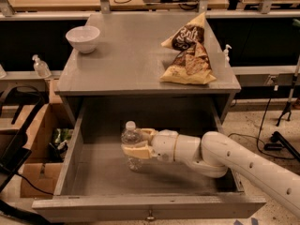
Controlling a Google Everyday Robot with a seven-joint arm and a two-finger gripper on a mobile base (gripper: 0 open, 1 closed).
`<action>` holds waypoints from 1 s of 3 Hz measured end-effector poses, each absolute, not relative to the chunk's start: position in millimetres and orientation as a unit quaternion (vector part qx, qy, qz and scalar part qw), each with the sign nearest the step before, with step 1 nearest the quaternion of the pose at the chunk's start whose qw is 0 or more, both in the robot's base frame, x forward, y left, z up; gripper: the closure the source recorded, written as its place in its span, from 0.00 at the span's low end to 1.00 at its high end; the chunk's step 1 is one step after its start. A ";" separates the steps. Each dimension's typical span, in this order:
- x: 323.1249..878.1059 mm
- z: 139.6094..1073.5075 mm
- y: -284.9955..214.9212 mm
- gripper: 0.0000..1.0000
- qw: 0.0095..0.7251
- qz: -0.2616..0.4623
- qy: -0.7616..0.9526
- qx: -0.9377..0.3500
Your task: Place water bottle into top drawer
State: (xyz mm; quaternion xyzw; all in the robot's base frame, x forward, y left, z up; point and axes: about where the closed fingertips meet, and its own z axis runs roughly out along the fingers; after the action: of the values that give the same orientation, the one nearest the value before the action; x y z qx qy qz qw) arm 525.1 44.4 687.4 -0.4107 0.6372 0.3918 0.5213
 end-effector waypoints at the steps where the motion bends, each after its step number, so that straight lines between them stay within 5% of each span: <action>1: 524.6 687.7 46.2 0.63 0.521 0.393 0.636 -0.412; 3: 523.6 688.5 49.9 0.16 0.520 0.395 0.634 -0.414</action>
Offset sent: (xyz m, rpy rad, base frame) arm -0.0005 0.0018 0.0003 0.0005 -0.0003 0.0033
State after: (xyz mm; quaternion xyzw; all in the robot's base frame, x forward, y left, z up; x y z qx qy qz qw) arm 523.6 49.9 688.5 -0.4137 0.6345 0.3949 0.5200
